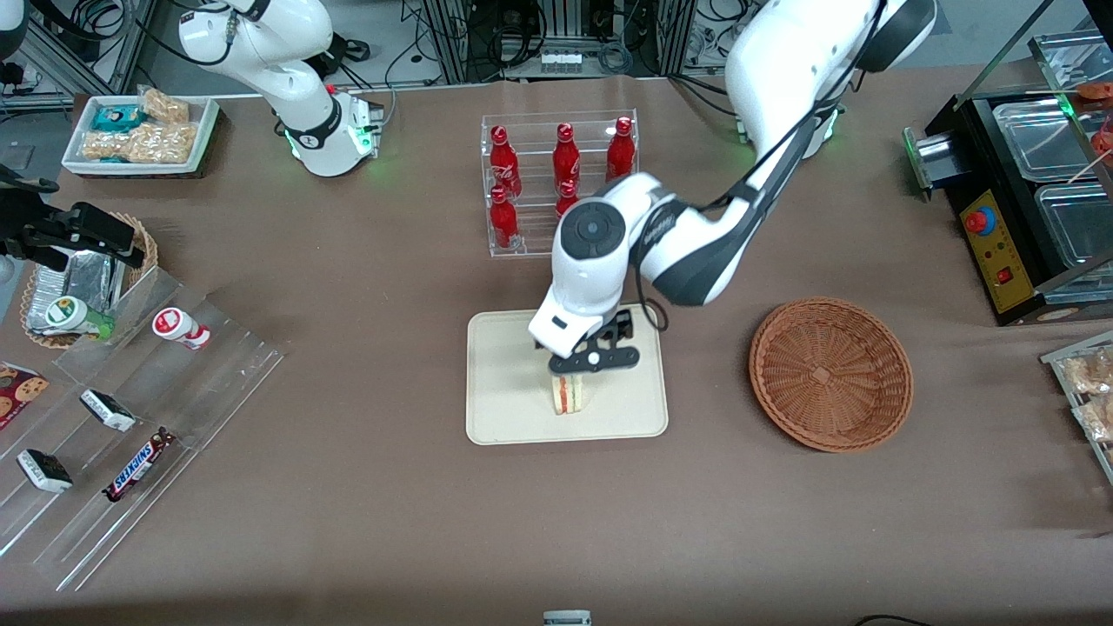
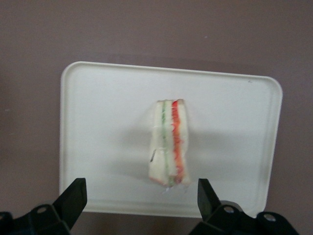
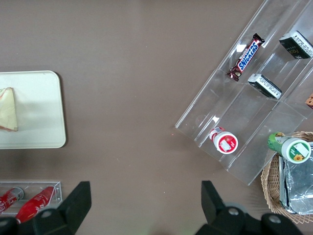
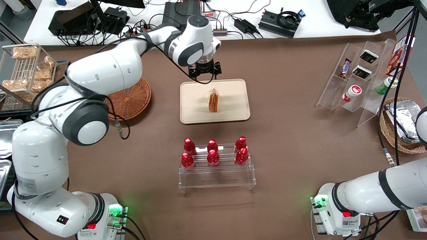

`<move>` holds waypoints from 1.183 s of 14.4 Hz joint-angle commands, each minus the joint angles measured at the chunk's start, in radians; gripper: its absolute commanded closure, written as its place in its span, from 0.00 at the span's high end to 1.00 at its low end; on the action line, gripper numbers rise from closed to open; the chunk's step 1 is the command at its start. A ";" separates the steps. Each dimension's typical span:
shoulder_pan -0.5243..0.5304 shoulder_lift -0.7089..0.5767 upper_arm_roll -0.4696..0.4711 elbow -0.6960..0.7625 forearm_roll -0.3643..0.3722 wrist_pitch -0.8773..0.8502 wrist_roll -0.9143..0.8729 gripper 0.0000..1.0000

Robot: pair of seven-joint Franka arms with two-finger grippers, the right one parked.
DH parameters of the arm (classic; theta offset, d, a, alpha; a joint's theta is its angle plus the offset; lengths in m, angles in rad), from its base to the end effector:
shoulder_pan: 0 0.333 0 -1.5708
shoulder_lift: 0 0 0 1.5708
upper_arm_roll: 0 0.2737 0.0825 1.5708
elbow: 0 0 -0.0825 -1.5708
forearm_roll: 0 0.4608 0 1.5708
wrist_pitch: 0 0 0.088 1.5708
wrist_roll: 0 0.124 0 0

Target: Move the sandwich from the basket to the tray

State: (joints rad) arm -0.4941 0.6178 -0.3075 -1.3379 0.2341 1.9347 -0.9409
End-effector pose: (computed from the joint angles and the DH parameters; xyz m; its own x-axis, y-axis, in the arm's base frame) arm 0.5753 -0.5134 0.3024 0.9931 0.1102 0.0389 0.1111 -0.9936 -0.0197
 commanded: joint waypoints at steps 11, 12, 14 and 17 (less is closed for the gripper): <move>0.368 -0.371 0.004 -0.279 -0.079 -0.157 0.359 1.00; 0.397 -0.400 0.004 -0.308 -0.096 -0.158 0.404 1.00; 0.417 -0.469 0.063 -0.366 -0.136 -0.167 0.526 1.00; 0.417 -0.556 0.168 -0.377 -0.225 -0.262 0.721 1.00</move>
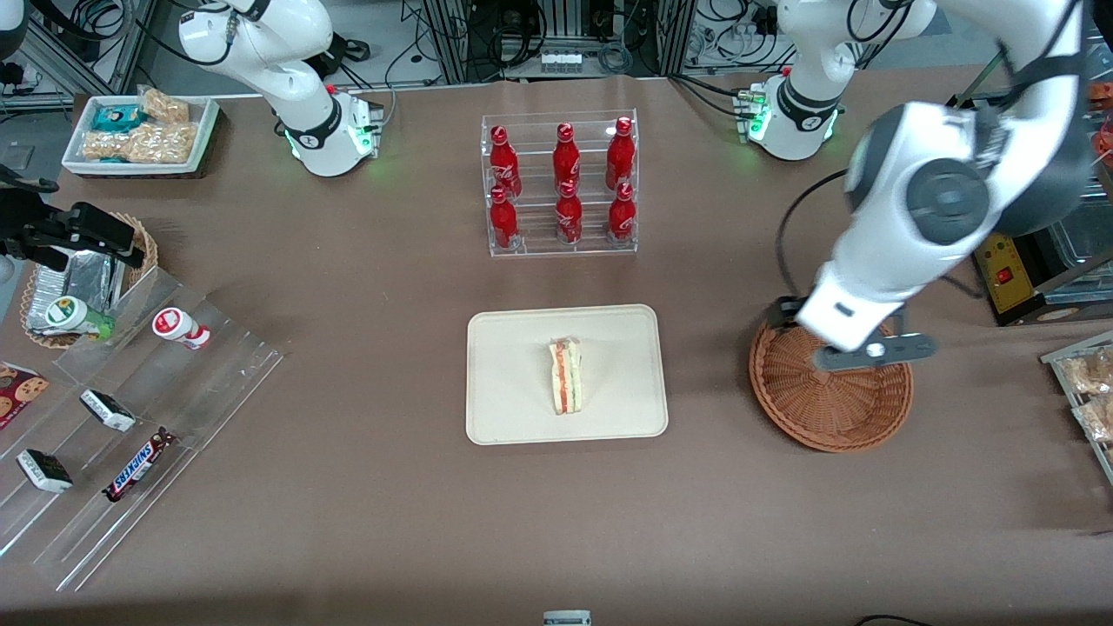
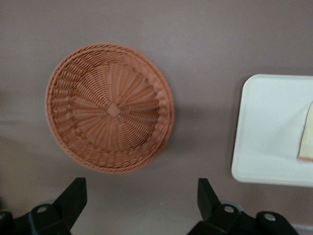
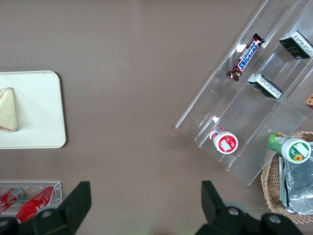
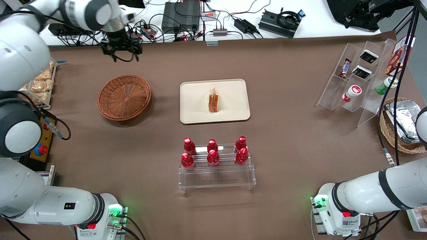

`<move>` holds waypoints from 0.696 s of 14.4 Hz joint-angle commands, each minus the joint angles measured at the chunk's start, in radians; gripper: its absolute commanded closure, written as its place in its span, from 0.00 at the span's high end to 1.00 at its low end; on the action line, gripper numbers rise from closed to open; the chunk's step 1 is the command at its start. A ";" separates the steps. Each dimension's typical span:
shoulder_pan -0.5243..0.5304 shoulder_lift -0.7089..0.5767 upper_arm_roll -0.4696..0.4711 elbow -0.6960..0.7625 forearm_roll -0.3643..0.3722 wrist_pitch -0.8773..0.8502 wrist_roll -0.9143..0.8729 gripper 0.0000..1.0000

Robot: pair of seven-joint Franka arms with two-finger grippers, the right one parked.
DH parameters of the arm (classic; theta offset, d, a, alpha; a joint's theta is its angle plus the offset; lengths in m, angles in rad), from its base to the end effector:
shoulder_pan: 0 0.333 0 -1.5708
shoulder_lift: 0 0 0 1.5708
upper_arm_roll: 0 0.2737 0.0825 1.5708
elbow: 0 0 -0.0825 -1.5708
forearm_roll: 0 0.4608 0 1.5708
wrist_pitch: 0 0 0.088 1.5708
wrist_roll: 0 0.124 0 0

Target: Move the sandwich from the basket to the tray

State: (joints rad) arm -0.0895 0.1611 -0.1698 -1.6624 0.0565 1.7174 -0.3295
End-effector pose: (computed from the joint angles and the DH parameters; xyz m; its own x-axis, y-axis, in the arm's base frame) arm 0.6466 -0.1611 0.4235 0.9941 0.0622 -0.0891 0.0570 -0.9966 -0.0597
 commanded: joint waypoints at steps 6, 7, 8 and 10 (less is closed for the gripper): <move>0.020 -0.163 0.148 0.030 -0.049 -0.177 0.412 1.00; 0.060 -0.157 0.157 0.061 -0.052 -0.182 0.450 1.00; 0.082 -0.149 0.156 0.090 -0.067 -0.182 0.480 1.00; 0.082 -0.132 0.162 0.142 -0.092 -0.182 0.501 1.00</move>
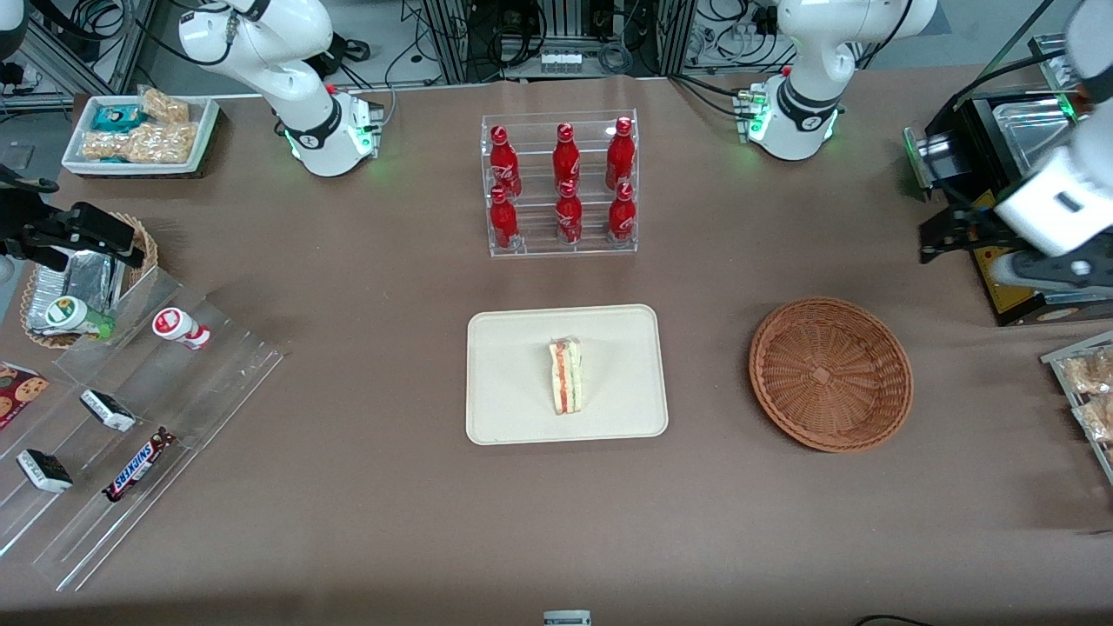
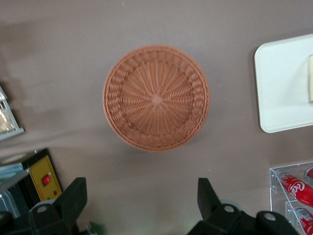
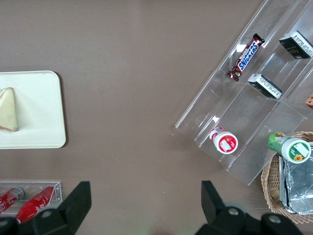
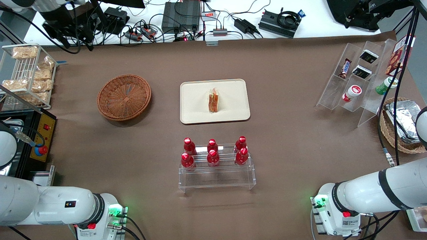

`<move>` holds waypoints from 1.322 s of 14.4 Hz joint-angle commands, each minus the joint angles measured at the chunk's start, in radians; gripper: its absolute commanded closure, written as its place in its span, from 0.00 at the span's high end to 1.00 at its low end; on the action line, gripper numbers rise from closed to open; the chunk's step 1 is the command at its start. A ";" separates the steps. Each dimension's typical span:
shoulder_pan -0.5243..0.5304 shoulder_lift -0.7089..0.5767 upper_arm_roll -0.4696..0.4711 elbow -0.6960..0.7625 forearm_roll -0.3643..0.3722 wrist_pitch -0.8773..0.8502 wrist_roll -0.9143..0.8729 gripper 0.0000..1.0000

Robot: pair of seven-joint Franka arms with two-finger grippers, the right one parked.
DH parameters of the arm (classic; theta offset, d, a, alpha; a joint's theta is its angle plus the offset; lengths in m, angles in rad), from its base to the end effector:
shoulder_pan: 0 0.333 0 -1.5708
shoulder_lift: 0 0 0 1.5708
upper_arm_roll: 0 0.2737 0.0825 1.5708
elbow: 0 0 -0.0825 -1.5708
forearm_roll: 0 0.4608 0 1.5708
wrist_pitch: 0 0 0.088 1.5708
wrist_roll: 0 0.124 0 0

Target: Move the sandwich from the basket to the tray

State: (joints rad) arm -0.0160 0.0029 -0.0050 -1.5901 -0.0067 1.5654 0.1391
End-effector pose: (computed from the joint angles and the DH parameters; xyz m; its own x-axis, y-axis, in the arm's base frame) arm 0.6302 -0.0141 0.5523 0.9869 -0.1594 -0.0264 -0.1592 -0.9872 0.0105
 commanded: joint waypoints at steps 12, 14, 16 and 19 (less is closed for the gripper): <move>-0.045 0.025 0.040 0.052 -0.032 -0.041 0.016 1.00; -0.048 0.023 0.040 0.048 -0.032 -0.041 0.014 1.00; -0.050 0.026 0.039 0.048 -0.033 -0.039 0.014 1.00; -0.051 0.031 0.031 0.042 -0.032 -0.028 0.014 1.00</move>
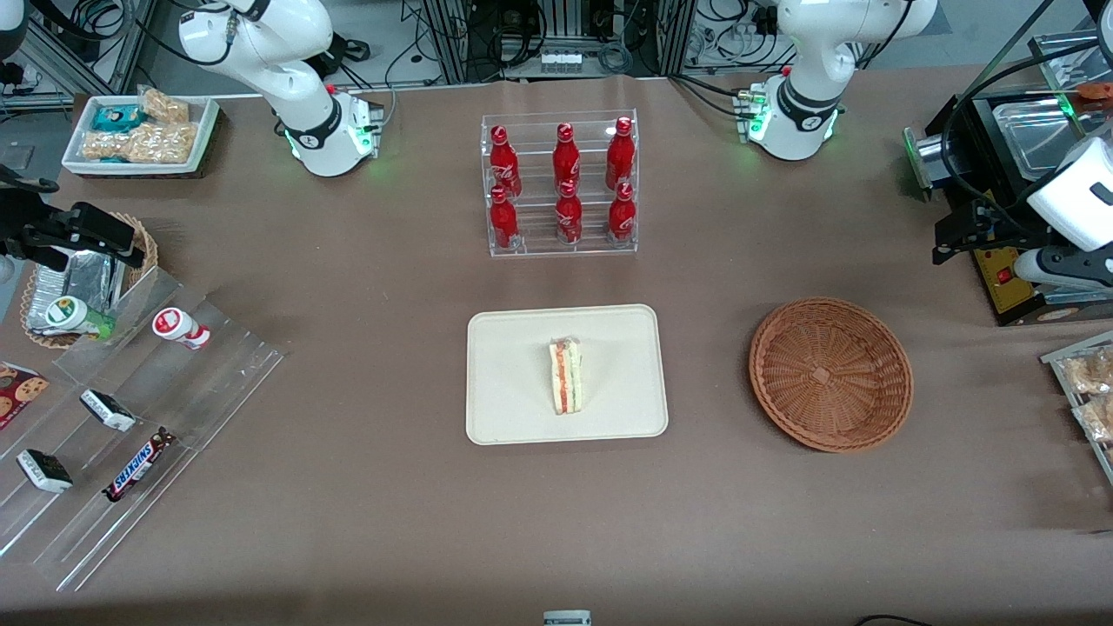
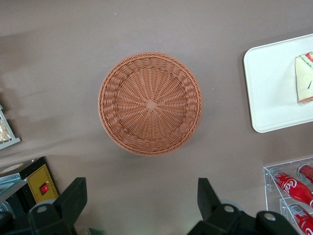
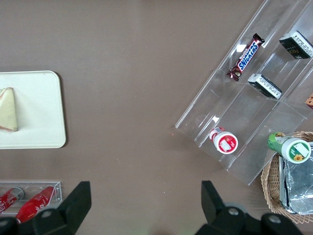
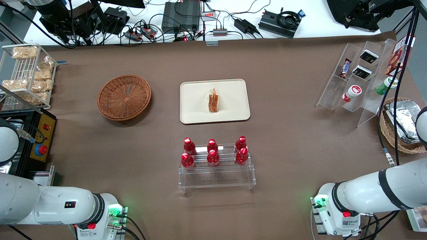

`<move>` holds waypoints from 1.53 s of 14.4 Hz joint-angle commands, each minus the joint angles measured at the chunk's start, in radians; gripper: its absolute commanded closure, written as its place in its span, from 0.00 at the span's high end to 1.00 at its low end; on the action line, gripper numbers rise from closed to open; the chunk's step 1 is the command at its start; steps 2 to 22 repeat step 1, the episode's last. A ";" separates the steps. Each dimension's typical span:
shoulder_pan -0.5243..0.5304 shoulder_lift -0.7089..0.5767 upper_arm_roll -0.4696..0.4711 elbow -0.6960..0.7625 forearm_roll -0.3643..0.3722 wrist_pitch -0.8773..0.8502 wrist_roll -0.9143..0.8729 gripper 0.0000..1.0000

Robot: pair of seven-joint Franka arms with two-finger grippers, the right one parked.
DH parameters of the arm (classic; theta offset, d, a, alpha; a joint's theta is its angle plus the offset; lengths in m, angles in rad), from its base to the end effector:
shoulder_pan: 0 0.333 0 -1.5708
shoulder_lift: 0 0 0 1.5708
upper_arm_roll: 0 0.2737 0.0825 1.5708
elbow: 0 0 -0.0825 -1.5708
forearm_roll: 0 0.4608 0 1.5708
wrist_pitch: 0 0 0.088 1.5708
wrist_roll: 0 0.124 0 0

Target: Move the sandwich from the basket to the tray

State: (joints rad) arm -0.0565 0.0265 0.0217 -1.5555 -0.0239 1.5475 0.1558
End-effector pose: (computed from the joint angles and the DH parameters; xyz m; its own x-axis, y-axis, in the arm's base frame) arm 0.6346 -0.0252 0.5548 0.9813 -0.1899 -0.0304 -0.1891 -0.9816 0.0284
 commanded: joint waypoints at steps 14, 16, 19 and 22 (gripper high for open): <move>-0.011 0.007 0.000 0.006 -0.014 -0.007 -0.001 1.00; -0.011 0.007 0.000 0.006 -0.014 -0.007 -0.001 1.00; -0.011 0.007 0.000 0.006 -0.014 -0.007 -0.001 1.00; -0.011 0.007 0.000 0.006 -0.014 -0.007 -0.001 1.00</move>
